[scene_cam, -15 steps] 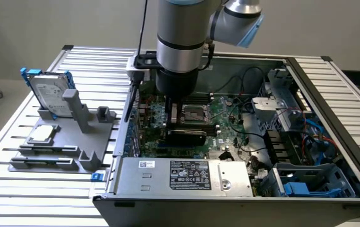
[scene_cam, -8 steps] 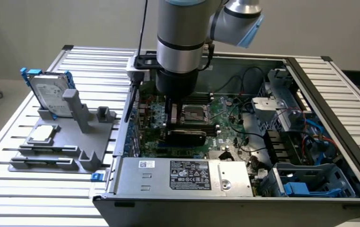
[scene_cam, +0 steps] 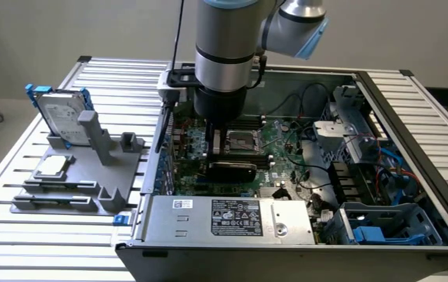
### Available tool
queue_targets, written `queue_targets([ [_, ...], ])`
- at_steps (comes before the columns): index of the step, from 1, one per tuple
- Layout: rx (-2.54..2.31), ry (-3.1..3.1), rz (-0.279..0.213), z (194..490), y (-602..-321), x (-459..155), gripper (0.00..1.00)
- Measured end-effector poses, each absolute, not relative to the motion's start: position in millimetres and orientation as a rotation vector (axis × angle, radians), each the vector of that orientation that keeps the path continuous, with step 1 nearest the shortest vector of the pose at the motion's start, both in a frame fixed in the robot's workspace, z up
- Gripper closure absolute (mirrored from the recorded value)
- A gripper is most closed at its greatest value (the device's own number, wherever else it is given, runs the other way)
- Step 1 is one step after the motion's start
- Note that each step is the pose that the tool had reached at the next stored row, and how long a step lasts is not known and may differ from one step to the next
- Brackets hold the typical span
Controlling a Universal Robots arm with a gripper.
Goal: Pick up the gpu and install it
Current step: 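Press down on the gpu until it lock into place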
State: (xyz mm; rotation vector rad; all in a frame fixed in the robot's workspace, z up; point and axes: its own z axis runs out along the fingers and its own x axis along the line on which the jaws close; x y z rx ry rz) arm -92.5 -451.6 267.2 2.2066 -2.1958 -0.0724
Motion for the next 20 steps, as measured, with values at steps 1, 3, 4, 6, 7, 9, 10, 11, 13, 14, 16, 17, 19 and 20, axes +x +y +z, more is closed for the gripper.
queue_targets([
  [1,2.206,-2.196,-0.073,267.2,-451.6,-92.5,0.89],
  [3,2.206,-2.196,-0.073,267.3,-451.6,-92.5,0.89],
  [4,2.206,-2.195,-0.073,267.3,-451.6,-92.5,0.89],
  [6,2.205,-2.194,-0.076,270.0,-451.6,-92.5,0.89],
  [7,2.204,-2.193,-0.077,272.7,-451.6,-92.5,0.89],
  [9,2.203,-2.193,-0.079,277.4,-451.6,-92.5,0.89],
  [10,2.203,-2.192,-0.08,278.1,-451.6,-92.6,0.89],
  [11,2.203,-2.192,-0.08,278.0,-451.6,-93.0,0.89],
  [13,2.202,-2.191,-0.082,278.2,-451.6,-94.7,0.89],
  [14,2.201,-2.19,-0.084,278.3,-451.6,-95.7,0.89],
  [16,2.198,-2.187,-0.089,278.7,-451.6,-98.2,0.89],
  [17,2.196,-2.186,-0.09,278.8,-451.6,-99.5,0.89],
  [19,2.193,-2.183,-0.094,279.1,-451.6,-102.2,0.89],
  [20,2.191,-2.181,-0.096,279.2,-451.6,-103.4,0.89],
])
